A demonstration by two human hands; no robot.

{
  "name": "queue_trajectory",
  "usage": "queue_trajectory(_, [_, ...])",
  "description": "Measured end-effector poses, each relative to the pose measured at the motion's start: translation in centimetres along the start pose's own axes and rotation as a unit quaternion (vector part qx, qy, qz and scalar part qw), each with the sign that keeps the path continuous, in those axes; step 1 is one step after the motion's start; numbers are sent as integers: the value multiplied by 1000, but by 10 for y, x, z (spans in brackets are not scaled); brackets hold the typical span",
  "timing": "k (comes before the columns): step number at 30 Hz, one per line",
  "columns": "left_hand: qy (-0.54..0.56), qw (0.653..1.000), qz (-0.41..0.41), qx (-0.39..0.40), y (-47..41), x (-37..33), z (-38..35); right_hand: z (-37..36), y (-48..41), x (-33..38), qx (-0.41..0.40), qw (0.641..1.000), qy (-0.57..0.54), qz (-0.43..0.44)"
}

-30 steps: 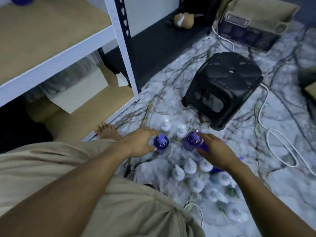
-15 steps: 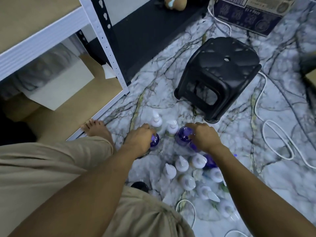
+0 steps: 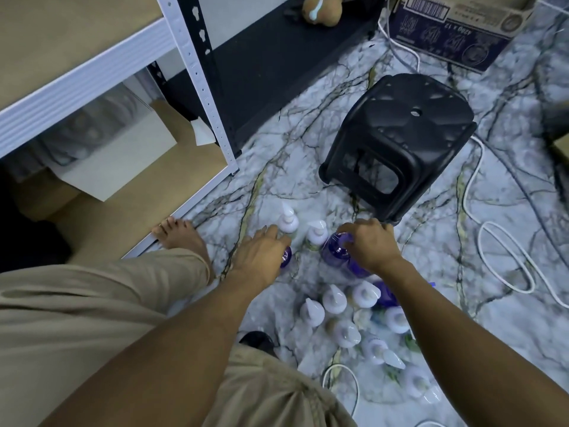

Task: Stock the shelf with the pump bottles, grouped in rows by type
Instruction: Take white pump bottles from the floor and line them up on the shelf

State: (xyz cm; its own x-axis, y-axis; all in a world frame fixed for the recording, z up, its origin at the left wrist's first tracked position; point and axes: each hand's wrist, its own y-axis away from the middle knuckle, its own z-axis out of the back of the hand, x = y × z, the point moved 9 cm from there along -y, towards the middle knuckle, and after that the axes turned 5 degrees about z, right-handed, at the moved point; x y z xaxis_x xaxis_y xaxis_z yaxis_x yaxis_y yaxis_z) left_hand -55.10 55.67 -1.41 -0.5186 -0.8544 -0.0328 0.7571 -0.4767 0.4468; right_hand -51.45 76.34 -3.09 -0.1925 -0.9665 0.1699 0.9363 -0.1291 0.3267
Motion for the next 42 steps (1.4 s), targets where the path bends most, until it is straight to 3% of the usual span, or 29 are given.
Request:
queue_trajectory(4, [15,995,-33,-91,8,-31,18,9,-15,15,-5,999,-26,34])
queue_trajectory(8, [211,975,-34,61,7,-53,-17,-1,-38,32,36,996,-40,69])
queue_trajectory(14, [255,927,-18,273,16,-55,-86,-24,-51,29,79,991,-107,26])
queue_trajectory(17, [284,915,-9,286,15,-55,-97,-28,-52,27,80,989,-121,18])
queue_trajectory(24, [244,927,-20,285,15,-54,-96,-29,-49,26,103,982,-155,-14])
queue_trajectory(31, [261,943,-30,204,20,-40,-30,16,-30,40,42,986,-159,18])
queue_trajectory(36, [254,961,-49,95,36,-22,40,94,-7,74,-43,991,-94,83])
queue_trajectory(42, [305,949,-72,-18,78,17,137,204,20,120,-146,976,-76,143])
